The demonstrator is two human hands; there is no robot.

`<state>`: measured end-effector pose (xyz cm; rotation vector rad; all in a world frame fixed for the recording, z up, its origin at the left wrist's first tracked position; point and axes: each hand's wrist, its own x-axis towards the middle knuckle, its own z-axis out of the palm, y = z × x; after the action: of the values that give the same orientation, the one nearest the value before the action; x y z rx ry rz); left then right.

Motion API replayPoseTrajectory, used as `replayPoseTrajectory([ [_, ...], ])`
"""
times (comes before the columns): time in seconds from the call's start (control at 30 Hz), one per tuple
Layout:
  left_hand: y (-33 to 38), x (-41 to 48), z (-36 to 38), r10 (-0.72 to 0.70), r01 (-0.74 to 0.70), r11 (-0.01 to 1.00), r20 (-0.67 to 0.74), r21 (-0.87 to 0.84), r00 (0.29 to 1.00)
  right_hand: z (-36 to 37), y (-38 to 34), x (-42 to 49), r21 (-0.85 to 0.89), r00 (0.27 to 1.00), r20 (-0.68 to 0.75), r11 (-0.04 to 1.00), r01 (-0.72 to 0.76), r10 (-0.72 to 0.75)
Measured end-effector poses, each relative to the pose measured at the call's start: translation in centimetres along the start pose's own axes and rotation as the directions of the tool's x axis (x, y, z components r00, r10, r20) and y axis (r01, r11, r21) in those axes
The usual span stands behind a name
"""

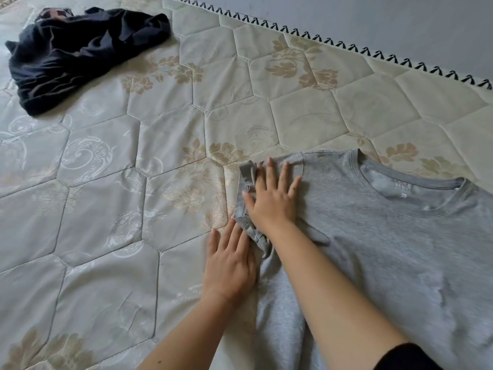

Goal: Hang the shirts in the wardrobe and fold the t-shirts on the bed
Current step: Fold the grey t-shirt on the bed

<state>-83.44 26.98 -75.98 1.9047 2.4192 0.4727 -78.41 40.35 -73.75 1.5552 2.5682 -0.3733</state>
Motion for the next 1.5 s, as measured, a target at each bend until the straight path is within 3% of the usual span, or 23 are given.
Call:
replayPoseTrajectory([
  [0.13,-0.1,-0.1,0.1,0.003,-0.003,1.0,0.027,0.008,1.0,-0.2,-2.2,0.1,0.085,0.989,0.097,0.991,0.103,-0.111],
  [0.2,-0.3,-0.1,0.2,0.017,-0.017,1.0,0.022,0.003,1.0,-0.6,-3.1,-0.1,0.293,0.962,0.163,0.942,0.164,-0.218],
  [0.27,-0.3,-0.1,0.2,0.031,-0.032,0.999,-0.01,-0.013,0.999,-0.7,-3.7,-0.6,0.536,0.924,0.162,0.817,0.213,-0.347],
  [0.33,-0.3,-0.1,0.1,0.035,-0.035,0.999,-0.024,-0.01,0.999,-0.8,-3.9,-2.0,0.782,0.95,-0.02,0.587,0.21,-0.313],
  [0.37,-0.3,-0.1,0.1,0.03,-0.03,1.0,-0.015,-0.002,0.999,-0.8,-3.7,-2.6,0.828,0.967,-0.165,0.504,0.244,-0.196],
  [0.4,-0.3,-0.1,0.2,0.022,-0.022,1.0,-0.003,0.005,1.0,-1.0,-3.4,-3.1,0.821,0.953,-0.297,0.493,0.287,-0.059],
  [0.47,-0.2,-0.1,0.1,0.006,-0.006,1.0,0.019,0.008,1.0,-1.4,-2.1,-3.8,0.722,0.908,-0.414,0.632,0.283,0.067],
  [0.5,-0.2,-0.1,0.1,0.0,0.0,1.0,0.026,0.01,1.0,-1.9,-1.5,-3.9,0.663,0.924,-0.379,0.714,0.225,0.06],
  [0.57,-0.1,-0.1,0.1,-0.003,0.002,1.0,0.032,0.01,0.999,-2.5,-0.7,-3.7,0.496,0.992,-0.129,0.867,0.055,0.01],
  [0.63,-0.2,-0.1,0.1,0.0,0.0,1.0,0.028,0.005,1.0,-2.9,-0.8,-3.7,0.357,0.998,0.061,0.933,-0.048,0.028],
  [0.83,-0.3,-0.1,0.2,0.008,-0.008,1.0,0.03,-0.003,1.0,-3.2,-2.2,-3.6,0.319,0.996,0.058,0.944,-0.09,0.075],
  [1.07,-0.3,-0.1,0.2,0.015,-0.014,1.0,0.036,-0.008,0.999,-2.8,-2.7,-4.5,0.366,0.99,-0.137,0.927,0.079,-0.03],
  [1.23,-0.3,-0.1,0.3,0.035,-0.035,0.999,-0.014,0.013,0.999,-2.0,-2.0,-4.4,0.582,0.995,-0.06,0.807,0.102,-0.082],
  [1.3,-0.3,0.0,0.3,0.037,-0.036,0.999,-0.032,0.018,0.999,-2.0,-1.2,-4.9,0.656,0.981,-0.181,0.735,0.17,-0.065],
  [1.37,-0.2,0.0,0.1,0.045,-0.044,0.999,-0.044,0.031,0.998,-1.4,0.1,-4.9,0.494,0.902,-0.429,0.849,0.19,0.048],
  [1.4,-0.1,0.0,0.1,0.05,-0.048,0.998,-0.049,0.034,0.998,-1.2,0.8,-4.8,0.376,0.892,-0.447,0.92,0.112,0.074],
  [1.47,-0.1,0.0,0.1,0.049,-0.047,0.998,-0.05,0.038,0.998,-0.8,1.7,-5.1,0.175,0.988,-0.136,0.983,-0.053,0.077],
  [1.5,-0.1,-0.1,0.2,0.045,-0.043,0.998,-0.042,0.039,0.998,-0.4,2.0,-5.2,0.104,0.997,0.053,0.993,-0.062,0.057],
])
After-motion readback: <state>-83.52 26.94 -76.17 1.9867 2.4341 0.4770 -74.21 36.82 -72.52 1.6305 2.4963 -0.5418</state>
